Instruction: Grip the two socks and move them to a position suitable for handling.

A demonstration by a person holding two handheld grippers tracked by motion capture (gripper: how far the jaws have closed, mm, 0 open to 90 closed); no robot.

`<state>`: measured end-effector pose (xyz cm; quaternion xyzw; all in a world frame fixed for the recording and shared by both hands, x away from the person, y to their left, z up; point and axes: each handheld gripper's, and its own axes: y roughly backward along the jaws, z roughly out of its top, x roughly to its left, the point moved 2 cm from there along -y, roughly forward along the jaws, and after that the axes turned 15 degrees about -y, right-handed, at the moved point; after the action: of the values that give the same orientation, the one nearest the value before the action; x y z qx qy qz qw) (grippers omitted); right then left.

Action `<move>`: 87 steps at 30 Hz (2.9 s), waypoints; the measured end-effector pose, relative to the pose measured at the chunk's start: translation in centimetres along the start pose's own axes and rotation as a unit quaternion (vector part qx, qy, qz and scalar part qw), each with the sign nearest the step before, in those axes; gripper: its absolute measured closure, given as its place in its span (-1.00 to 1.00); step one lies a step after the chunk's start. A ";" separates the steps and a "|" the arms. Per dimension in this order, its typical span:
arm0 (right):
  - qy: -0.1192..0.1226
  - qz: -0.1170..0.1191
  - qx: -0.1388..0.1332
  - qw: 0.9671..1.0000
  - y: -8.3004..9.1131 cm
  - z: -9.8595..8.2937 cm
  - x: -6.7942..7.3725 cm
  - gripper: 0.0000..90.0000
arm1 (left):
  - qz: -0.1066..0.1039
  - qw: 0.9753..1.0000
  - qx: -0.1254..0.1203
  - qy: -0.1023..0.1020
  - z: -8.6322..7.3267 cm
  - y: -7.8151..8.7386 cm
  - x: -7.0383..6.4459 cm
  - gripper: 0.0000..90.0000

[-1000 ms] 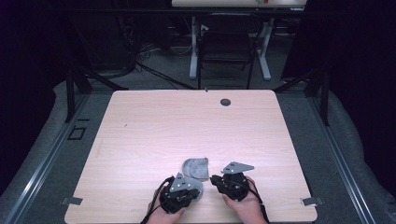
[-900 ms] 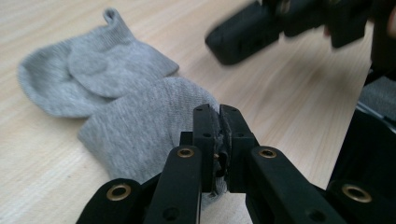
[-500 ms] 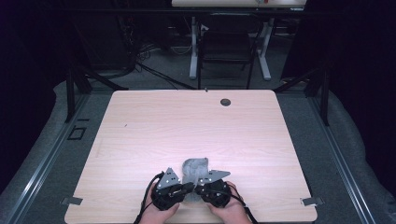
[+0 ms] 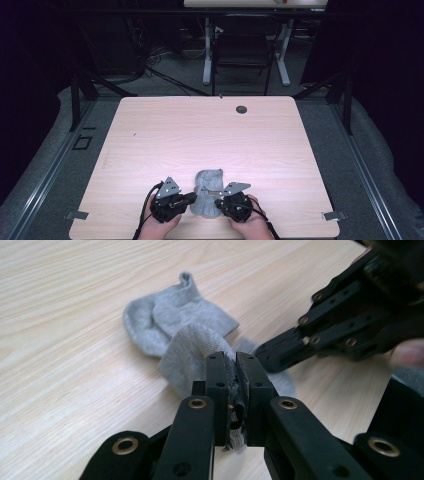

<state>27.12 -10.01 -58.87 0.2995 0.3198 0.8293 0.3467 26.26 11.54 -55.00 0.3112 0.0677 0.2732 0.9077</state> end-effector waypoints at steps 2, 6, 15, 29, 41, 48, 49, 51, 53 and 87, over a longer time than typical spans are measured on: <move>-0.003 -0.003 -0.001 1.000 0.2 -0.1 -0.3 0.98 | 0.003 1.000 0.005 0.006 -0.3 0.2 0.1 0.89; -0.007 -0.007 0.003 1.000 0.6 -0.2 -0.8 0.98 | 0.012 0.999 0.024 0.018 -1.1 0.7 0.5 0.85; 0.001 -0.011 0.006 1.000 0.7 -0.2 -0.8 0.97 | 0.036 0.999 0.020 0.011 -1.9 1.0 1.2 0.66; -0.002 -0.011 -0.010 1.000 0.2 0.5 -0.9 0.87 | 0.011 0.998 0.059 -0.001 -3.4 -2.2 1.8 0.57; 0.000 -0.025 -0.001 1.000 0.8 -0.1 -1.2 0.95 | 0.002 0.998 0.069 0.003 -3.7 -1.7 0.6 0.56; -0.008 -0.018 0.001 1.000 0.8 -0.1 -1.3 0.90 | -0.002 0.998 0.065 0.006 -3.6 -1.7 0.5 0.51; -0.011 -0.016 -0.003 1.000 0.8 -0.1 -1.2 0.87 | -0.001 0.998 0.063 0.005 -3.6 -1.7 0.5 0.49; -0.012 -0.010 -0.011 1.000 1.0 0.1 -1.1 0.83 | 0.002 0.998 0.060 0.003 -3.4 -1.6 0.5 0.46; -0.010 -0.004 -0.021 1.000 1.4 0.4 -0.9 0.79 | 0.007 0.998 0.055 0.005 -3.3 -1.3 0.8 0.42; -0.014 -0.068 -0.012 0.997 -4.6 6.1 0.2 0.68 | 0.048 0.998 0.038 0.030 -3.6 0.1 3.5 0.31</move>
<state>33.19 -5.33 -58.47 0.2845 0.3242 0.8033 0.4108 28.14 15.41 -57.68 0.3397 0.0904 0.3229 0.8787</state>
